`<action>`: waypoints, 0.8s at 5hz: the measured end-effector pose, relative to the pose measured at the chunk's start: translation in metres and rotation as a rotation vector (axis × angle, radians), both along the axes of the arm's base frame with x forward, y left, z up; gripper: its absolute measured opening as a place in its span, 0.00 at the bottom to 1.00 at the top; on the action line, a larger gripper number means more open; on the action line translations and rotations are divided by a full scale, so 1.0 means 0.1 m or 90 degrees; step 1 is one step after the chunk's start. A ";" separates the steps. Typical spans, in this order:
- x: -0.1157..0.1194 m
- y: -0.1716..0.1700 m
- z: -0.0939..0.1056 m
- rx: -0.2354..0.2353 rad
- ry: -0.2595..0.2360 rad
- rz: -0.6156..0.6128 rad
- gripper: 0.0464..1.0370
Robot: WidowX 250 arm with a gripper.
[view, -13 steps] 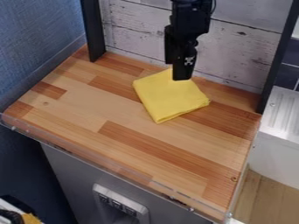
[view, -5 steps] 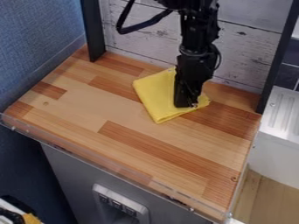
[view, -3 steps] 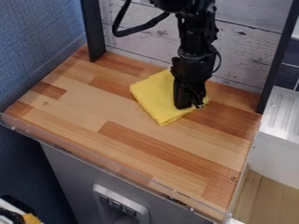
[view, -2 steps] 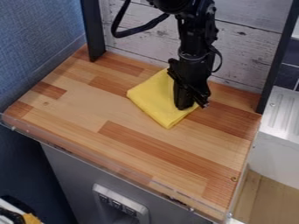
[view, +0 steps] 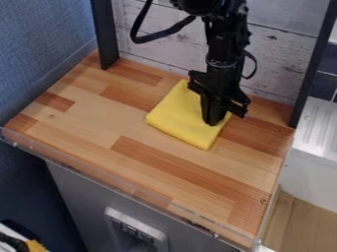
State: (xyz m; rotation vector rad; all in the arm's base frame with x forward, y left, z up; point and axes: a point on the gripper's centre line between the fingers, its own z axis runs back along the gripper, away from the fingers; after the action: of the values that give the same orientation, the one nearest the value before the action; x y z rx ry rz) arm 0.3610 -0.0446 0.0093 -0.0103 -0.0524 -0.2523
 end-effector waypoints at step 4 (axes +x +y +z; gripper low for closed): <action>-0.16 -0.37 -0.02 -0.011 0.048 0.153 0.02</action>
State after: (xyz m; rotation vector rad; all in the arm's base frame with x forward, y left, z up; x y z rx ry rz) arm 0.3450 -0.0818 0.0071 -0.0305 0.0187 -0.0110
